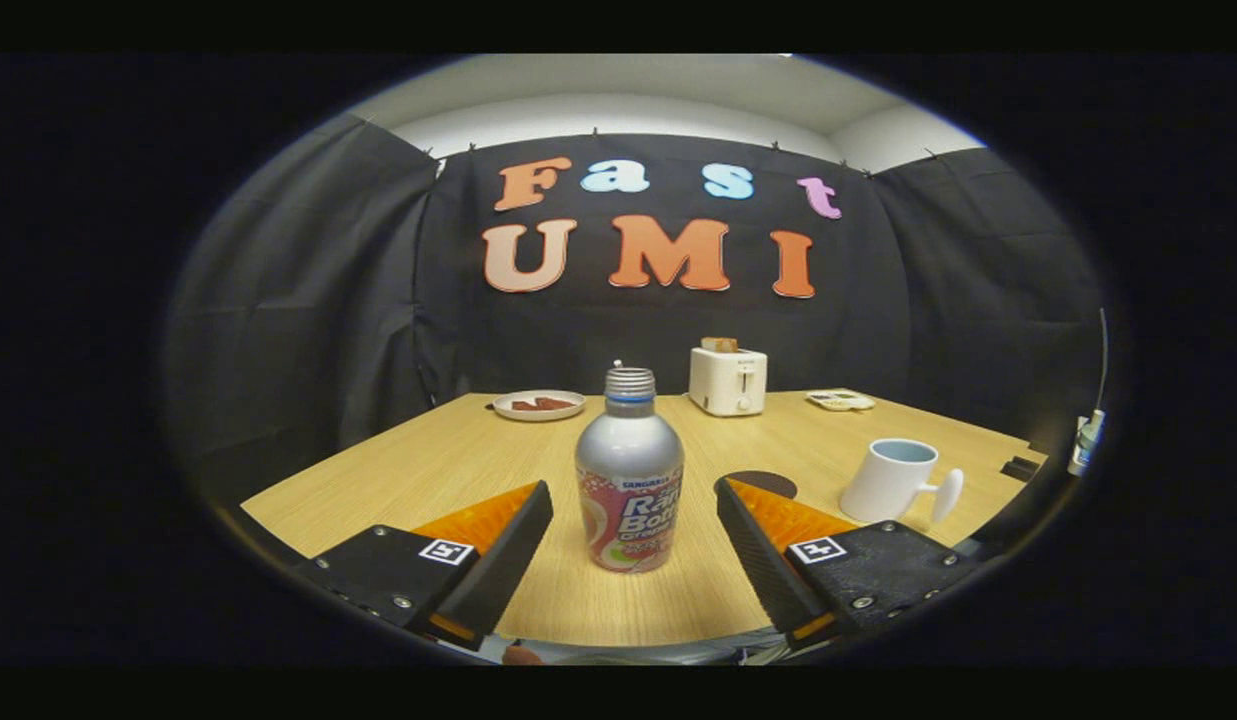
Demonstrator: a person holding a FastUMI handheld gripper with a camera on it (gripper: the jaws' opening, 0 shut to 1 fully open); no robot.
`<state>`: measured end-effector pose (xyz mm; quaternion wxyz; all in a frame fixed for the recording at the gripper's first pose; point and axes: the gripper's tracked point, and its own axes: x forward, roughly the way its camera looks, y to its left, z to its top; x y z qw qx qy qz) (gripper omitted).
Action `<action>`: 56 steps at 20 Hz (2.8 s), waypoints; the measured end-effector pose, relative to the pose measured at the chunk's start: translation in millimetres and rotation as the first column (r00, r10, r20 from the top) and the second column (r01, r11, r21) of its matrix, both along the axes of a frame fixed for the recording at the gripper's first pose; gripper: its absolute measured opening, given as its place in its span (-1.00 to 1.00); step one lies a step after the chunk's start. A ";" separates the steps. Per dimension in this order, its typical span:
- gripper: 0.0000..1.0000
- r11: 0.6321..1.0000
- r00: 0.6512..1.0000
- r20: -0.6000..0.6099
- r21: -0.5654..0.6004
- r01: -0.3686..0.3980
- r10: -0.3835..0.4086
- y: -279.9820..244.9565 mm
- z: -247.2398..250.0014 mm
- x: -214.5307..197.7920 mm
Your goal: Take the bottle from table, then pour the juice into the cup, finally place the bottle on the coaster
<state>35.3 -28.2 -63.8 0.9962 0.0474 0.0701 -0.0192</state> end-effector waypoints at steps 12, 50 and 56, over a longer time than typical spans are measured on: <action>0.98 0.995 0.990 -0.138 0.101 0.016 -0.002 -2.1 -31.7 29.0; 0.53 0.916 0.982 -0.170 0.374 0.145 -0.086 -44.6 -28.4 56.6; 0.54 0.797 0.978 -0.180 0.572 0.194 -0.109 -67.6 -19.3 68.2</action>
